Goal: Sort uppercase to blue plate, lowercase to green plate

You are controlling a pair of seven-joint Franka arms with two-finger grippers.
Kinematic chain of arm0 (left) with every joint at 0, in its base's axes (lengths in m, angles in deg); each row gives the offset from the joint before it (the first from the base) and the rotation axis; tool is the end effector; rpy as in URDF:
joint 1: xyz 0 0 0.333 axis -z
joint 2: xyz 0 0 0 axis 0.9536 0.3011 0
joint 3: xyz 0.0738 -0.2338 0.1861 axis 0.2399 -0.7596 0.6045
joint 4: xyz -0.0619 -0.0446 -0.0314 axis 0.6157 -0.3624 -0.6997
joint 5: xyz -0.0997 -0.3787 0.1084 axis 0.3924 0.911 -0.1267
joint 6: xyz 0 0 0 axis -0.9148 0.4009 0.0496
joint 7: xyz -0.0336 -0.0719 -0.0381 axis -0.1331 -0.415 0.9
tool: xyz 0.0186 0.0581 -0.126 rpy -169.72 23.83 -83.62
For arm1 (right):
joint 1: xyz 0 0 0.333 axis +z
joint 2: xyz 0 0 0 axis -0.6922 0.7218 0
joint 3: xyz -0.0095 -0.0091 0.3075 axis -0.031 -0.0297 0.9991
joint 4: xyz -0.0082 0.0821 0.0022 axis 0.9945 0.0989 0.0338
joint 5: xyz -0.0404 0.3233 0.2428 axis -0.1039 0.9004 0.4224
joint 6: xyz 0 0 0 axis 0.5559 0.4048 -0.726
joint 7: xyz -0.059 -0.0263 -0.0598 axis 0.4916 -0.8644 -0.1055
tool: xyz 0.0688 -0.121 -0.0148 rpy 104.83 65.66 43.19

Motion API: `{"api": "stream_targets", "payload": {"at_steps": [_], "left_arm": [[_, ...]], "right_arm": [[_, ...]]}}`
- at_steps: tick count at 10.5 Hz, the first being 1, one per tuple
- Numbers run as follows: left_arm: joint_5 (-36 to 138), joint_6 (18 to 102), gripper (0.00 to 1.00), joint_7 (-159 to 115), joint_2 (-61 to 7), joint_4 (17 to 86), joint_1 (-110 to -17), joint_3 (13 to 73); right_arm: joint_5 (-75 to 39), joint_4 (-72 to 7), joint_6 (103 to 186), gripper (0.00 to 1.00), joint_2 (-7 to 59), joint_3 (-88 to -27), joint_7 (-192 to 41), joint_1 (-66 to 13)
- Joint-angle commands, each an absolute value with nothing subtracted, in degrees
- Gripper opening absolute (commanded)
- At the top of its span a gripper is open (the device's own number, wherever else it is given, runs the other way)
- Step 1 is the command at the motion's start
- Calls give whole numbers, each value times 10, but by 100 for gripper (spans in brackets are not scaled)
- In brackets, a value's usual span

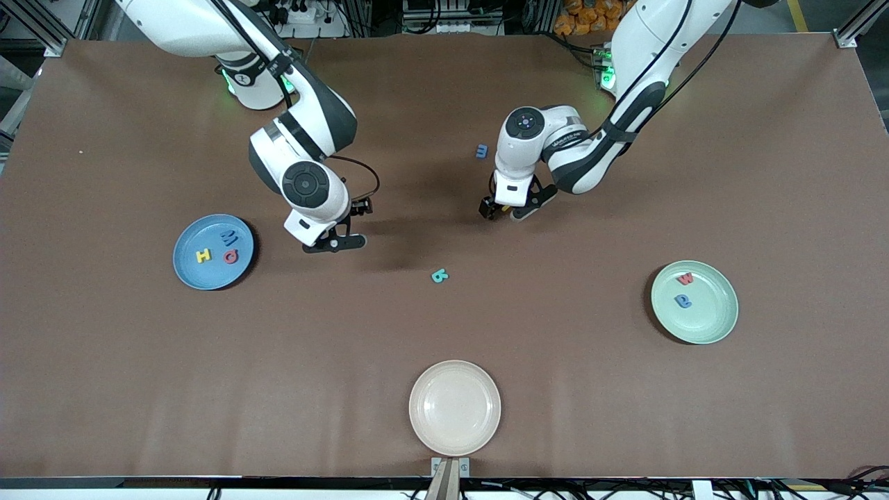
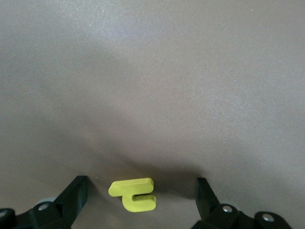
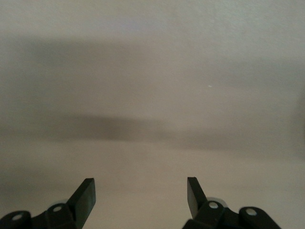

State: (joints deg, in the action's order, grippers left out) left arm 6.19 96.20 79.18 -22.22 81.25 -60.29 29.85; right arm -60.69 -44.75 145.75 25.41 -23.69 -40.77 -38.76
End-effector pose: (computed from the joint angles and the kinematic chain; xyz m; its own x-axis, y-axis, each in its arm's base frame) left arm 0.3606 -0.3969 0.1091 0.8149 0.5795 0.0064 0.5790 -0.8145 0.0363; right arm 0.4947 0.3139 0.2317 0.9569 0.0974 -0.2735 0.1078 -0.9939 0.0232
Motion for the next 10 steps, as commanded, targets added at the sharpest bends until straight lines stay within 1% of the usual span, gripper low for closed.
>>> {"api": "stream_targets", "payload": {"at_steps": [1, 2, 3, 4, 5, 6, 10], "left_arm": [[46, 967, 100, 803, -216, 806, -601, 297], [46, 967, 100, 803, -215, 806, -601, 297], [46, 966, 95, 803, -216, 806, -602, 297], [46, 967, 46, 803, -216, 806, -602, 297], [46, 966, 5, 803, -216, 806, -602, 297], [46, 966, 0, 803, -215, 806, -602, 297], [46, 966, 0, 804, -216, 806, -602, 297]], "right_arm": [[-587, -435, 1469, 86, 247, -238, -407, -385], [-587, -433, 1471, 86, 247, -237, -407, -385], [-587, -432, 1471, 85, 247, -237, -408, -384], [-587, -433, 1471, 84, 246, -228, -407, -384], [-587, -433, 1472, 83, 245, -224, -406, -384], [-587, -433, 1472, 83, 244, -223, -407, -384], [-588, -434, 1472, 81, 243, -219, -407, -387]]}}
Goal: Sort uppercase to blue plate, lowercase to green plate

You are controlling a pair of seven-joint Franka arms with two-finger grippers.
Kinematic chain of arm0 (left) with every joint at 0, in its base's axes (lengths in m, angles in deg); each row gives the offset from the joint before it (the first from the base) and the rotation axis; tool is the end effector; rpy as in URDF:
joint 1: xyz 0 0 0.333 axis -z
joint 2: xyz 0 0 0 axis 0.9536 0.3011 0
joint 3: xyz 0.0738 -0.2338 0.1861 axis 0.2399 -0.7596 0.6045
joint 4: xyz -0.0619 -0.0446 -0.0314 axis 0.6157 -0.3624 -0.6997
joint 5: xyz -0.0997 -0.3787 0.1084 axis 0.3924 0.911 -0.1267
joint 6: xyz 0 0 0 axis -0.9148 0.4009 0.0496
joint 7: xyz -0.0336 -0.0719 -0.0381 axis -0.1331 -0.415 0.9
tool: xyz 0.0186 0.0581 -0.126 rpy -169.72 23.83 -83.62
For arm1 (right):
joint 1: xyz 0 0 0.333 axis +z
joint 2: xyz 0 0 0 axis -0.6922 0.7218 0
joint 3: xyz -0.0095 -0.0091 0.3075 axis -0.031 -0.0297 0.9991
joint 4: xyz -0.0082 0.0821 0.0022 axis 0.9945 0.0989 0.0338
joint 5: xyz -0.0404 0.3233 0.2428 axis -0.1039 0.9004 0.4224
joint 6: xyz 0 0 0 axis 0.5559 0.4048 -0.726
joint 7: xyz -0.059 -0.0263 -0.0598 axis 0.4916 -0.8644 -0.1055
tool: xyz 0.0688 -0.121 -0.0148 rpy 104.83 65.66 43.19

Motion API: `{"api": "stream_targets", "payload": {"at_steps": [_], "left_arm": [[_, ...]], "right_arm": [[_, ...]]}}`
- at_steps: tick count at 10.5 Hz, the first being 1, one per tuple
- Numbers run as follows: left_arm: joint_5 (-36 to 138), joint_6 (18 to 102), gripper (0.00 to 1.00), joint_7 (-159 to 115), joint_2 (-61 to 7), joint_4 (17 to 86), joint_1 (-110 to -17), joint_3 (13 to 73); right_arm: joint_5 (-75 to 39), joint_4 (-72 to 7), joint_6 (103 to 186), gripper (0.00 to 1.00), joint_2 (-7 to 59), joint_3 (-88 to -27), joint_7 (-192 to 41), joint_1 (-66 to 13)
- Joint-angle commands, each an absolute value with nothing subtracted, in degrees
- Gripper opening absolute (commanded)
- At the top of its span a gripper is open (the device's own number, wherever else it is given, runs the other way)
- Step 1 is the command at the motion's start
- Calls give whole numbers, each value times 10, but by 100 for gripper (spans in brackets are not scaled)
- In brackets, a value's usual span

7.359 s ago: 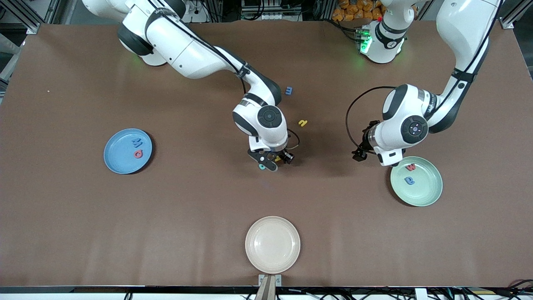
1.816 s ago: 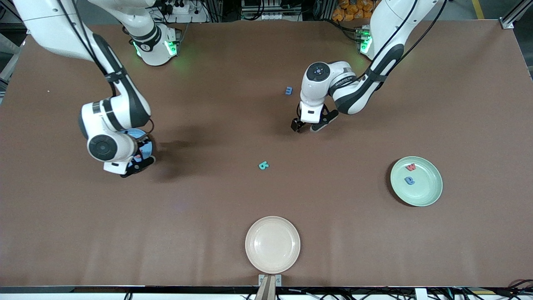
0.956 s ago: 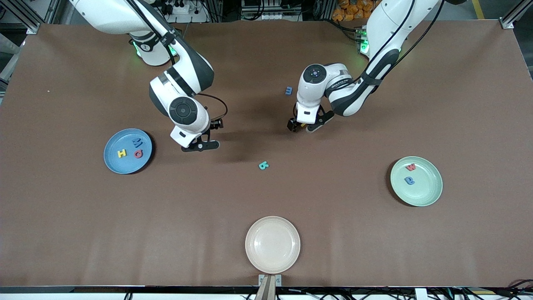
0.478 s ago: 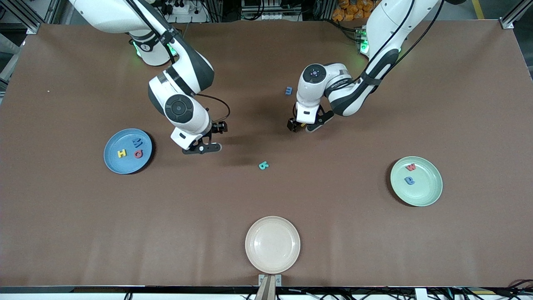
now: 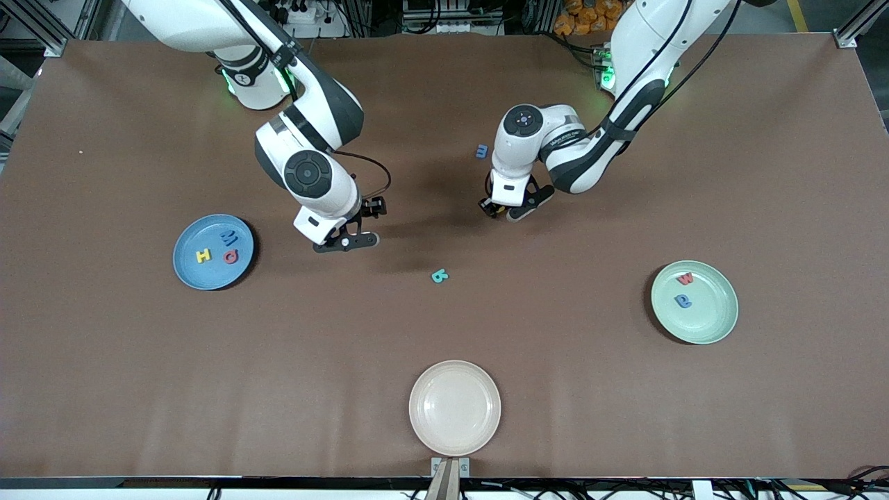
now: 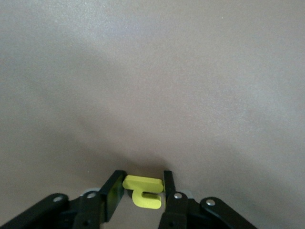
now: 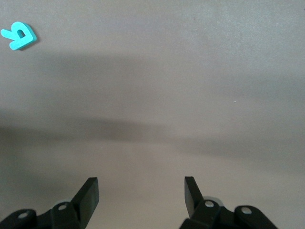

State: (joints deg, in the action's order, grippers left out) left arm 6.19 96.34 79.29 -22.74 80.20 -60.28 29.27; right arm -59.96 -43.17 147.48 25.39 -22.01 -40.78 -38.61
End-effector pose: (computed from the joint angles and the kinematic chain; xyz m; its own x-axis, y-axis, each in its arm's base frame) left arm 0.3664 -0.4063 0.1207 0.8160 0.5779 0.0123 0.5761 -0.8147 0.0658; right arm 0.4977 0.3365 0.2480 0.9656 0.1223 -0.2293 0.1203 -0.9925 -0.0225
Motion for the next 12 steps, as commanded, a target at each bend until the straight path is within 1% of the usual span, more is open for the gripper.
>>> {"api": "stream_targets", "payload": {"at_steps": [1, 3, 5, 7, 8, 10, 11, 12], "left_arm": [[46, 966, 0, 803, -217, 806, -602, 297], [46, 964, 0, 802, -227, 806, -611, 297], [56, 958, 0, 803, -255, 805, -621, 297], [67, 921, 0, 806, -281, 786, -647, 296], [75, 905, 0, 806, -283, 765, -668, 297], [75, 879, 0, 799, -275, 725, -731, 299], [75, 870, 0, 781, -266, 705, -767, 300], [76, 855, 0, 746, -266, 695, -804, 299]], "right_arm": [[-588, -434, 1473, 81, 243, -219, -407, -387], [-587, -433, 1473, 81, 243, -219, -406, -387], [-588, -434, 1473, 81, 242, -219, -407, -387], [-593, -434, 1474, 81, 231, -221, -410, -385], [-594, -438, 1476, 81, 234, -221, -406, -384], [-594, -439, 1508, 80, 249, -220, -365, -364], [-598, -433, 1538, 80, 259, -221, -339, -354], [-598, -413, 1567, 80, 283, -221, -326, -343]]}}
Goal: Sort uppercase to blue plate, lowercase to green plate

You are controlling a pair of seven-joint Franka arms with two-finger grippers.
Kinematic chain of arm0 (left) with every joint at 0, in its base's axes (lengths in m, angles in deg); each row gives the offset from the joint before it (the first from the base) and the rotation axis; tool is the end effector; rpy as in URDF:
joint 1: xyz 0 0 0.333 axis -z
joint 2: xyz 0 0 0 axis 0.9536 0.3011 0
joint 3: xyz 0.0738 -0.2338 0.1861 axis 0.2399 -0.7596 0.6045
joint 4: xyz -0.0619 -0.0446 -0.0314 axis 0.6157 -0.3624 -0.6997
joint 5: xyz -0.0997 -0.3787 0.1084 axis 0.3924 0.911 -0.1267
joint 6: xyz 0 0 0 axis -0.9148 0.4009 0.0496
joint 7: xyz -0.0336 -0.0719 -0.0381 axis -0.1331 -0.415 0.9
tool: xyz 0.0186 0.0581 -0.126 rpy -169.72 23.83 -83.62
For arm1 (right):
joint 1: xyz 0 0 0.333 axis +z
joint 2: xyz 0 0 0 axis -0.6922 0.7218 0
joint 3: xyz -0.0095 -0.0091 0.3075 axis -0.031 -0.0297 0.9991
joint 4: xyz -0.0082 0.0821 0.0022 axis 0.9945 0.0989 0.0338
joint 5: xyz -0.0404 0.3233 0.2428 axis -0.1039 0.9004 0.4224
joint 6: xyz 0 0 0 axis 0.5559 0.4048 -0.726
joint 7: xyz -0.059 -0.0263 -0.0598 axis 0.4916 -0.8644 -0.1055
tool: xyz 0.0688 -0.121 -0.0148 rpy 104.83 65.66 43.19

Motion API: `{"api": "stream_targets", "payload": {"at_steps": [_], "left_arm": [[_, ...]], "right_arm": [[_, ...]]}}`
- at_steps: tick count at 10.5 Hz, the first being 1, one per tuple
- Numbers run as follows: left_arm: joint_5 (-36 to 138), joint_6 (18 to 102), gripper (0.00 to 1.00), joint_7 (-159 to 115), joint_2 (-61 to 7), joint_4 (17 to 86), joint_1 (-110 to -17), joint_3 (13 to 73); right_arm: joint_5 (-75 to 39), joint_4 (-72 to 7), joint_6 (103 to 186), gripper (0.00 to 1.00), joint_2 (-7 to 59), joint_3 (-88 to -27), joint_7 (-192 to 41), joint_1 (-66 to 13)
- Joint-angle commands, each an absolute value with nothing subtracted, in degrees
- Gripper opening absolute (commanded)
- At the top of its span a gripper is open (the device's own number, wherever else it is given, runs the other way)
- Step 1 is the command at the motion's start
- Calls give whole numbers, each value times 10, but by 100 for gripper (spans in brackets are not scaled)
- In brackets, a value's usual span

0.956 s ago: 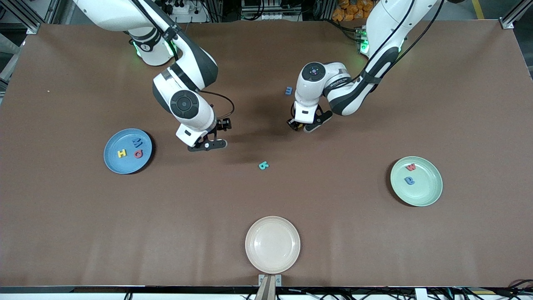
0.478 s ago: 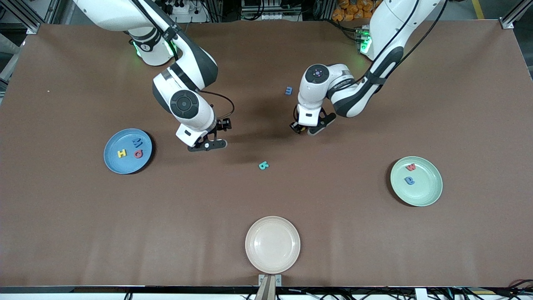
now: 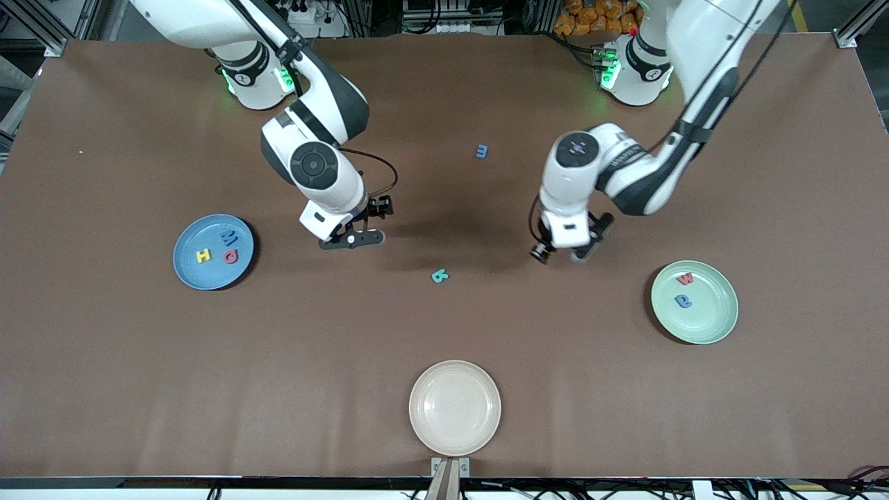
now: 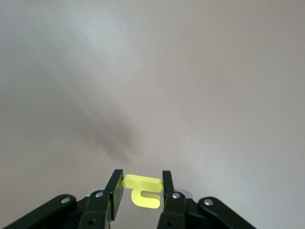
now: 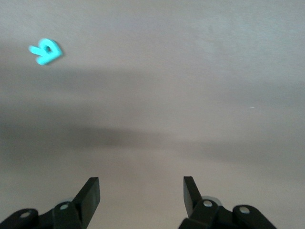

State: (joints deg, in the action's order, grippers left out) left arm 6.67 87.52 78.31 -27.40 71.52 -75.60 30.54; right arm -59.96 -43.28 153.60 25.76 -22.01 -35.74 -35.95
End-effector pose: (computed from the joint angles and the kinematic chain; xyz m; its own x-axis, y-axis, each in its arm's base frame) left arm 0.5346 -0.2803 0.1967 0.5753 0.8048 0.1460 0.7981 -0.5914 0.1150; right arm 0.4936 0.3682 0.2509 0.9852 0.0783 -0.1523 0.0697 -0.9957 -0.0606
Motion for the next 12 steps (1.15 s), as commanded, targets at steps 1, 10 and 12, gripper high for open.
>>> {"api": "stream_targets", "payload": {"at_steps": [1, 10, 12], "left_arm": [[76, 848, 0, 718, -266, 687, -840, 299], [72, 847, 99, 551, -249, 671, -985, 301], [72, 847, 100, 545, -249, 672, -988, 302]], "right_arm": [[-599, -382, 1570, 80, 309, -223, -302, -321], [-693, -127, 1548, 73, 522, -328, -8, -179], [-693, -67, 1555, 73, 564, -352, -7, -153]]}}
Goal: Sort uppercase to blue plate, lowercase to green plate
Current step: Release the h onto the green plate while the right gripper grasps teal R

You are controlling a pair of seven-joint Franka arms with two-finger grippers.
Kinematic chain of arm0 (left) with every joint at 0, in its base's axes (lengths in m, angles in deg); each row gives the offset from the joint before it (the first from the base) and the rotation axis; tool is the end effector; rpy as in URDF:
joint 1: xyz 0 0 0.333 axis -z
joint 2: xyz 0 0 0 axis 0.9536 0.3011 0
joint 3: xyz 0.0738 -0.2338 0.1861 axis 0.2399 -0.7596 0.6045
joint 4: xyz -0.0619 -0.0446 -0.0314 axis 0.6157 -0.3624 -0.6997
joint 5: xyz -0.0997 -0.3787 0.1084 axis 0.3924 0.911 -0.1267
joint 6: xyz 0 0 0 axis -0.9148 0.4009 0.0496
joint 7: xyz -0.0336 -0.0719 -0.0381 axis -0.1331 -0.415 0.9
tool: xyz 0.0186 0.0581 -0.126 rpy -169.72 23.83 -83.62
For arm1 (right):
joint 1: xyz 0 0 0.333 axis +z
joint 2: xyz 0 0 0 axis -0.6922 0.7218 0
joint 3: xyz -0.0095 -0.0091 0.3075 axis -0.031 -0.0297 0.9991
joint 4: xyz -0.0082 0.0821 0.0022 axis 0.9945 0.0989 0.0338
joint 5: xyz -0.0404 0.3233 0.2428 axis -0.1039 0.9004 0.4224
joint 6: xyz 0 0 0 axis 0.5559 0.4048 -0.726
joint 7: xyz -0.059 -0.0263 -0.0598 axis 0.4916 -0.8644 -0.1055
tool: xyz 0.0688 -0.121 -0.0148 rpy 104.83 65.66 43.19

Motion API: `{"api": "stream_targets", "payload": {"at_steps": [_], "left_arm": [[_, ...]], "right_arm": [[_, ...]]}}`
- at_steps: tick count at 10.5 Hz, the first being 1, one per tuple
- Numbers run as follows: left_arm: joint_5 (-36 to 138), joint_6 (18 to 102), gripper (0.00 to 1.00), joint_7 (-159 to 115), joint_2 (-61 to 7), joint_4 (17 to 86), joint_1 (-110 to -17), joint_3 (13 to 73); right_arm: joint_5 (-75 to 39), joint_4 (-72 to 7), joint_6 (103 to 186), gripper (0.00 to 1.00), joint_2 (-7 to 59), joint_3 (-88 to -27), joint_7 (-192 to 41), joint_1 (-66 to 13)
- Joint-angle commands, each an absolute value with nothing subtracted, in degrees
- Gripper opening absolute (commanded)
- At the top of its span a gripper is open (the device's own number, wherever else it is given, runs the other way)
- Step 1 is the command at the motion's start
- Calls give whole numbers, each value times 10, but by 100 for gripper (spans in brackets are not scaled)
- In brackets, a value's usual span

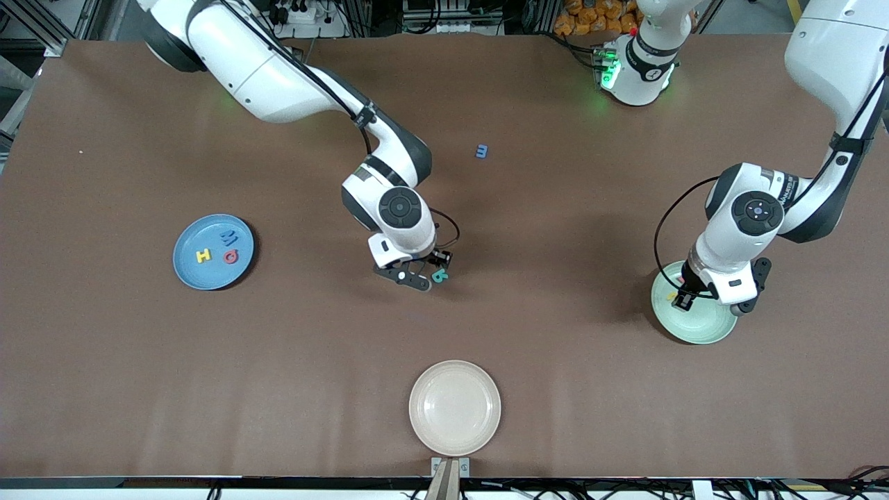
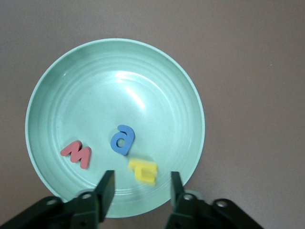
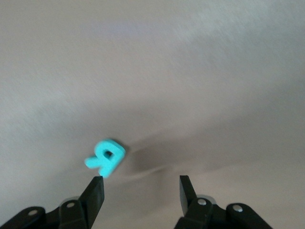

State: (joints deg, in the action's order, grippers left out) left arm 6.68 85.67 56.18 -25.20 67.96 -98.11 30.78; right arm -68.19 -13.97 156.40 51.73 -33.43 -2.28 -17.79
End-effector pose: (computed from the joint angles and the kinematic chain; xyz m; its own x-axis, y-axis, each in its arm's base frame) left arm 0.6174 -0.0466 0.1978 0.5514 0.8156 0.1755 0.8223 -0.5668 0.0504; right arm 0.5572 0.4781 0.1590 0.9258 -0.3734 -0.0585 -0.3755 -0.9264 -0.0288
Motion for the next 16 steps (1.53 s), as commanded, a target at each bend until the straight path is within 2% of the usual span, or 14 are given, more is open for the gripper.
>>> {"api": "stream_targets", "payload": {"at_steps": [1, 5, 9, 13, 16], "left_arm": [[72, 847, 100, 545, -249, 672, -988, 302], [67, 847, 100, 543, -255, 662, -992, 302], [67, 846, 100, 494, -255, 661, -996, 302], [76, 785, 100, 450, -256, 661, -1002, 299], [80, 780, 100, 450, -276, 686, -1010, 284]], "right_arm": [[-692, -46, 1563, 73, 578, -361, -8, -149], [-691, -46, 1614, 73, 594, -363, -12, -149], [-685, -49, 1616, 73, 601, -362, -15, -147], [-682, -50, 1595, 72, 599, -358, -16, -145], [-683, -44, 1544, 66, 597, -357, -13, -138]]}}
